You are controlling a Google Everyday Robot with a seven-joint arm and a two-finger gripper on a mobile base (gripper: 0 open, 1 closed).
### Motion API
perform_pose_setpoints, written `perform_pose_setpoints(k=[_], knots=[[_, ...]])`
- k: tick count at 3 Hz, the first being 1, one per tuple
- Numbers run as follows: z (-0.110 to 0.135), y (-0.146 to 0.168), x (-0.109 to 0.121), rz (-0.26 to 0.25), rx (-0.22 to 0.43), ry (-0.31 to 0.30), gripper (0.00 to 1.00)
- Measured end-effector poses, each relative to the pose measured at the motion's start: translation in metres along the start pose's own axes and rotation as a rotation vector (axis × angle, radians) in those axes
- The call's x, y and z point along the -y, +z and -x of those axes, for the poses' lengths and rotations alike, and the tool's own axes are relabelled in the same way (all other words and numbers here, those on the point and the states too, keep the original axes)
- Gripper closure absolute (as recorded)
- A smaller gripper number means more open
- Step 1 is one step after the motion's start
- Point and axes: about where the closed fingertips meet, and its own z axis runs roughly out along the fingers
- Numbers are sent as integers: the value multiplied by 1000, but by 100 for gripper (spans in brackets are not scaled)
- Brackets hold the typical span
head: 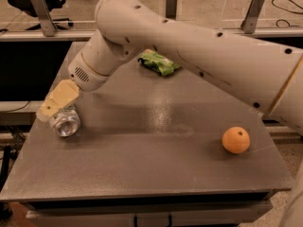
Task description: Pick 7up can
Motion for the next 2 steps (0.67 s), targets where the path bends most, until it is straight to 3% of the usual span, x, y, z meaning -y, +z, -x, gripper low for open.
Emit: perform_pose_setpoints(k=[1,2], knots=[[-2,14,-2,-56,-75,30,0],[0,27,-5,-109,-125,37,17]])
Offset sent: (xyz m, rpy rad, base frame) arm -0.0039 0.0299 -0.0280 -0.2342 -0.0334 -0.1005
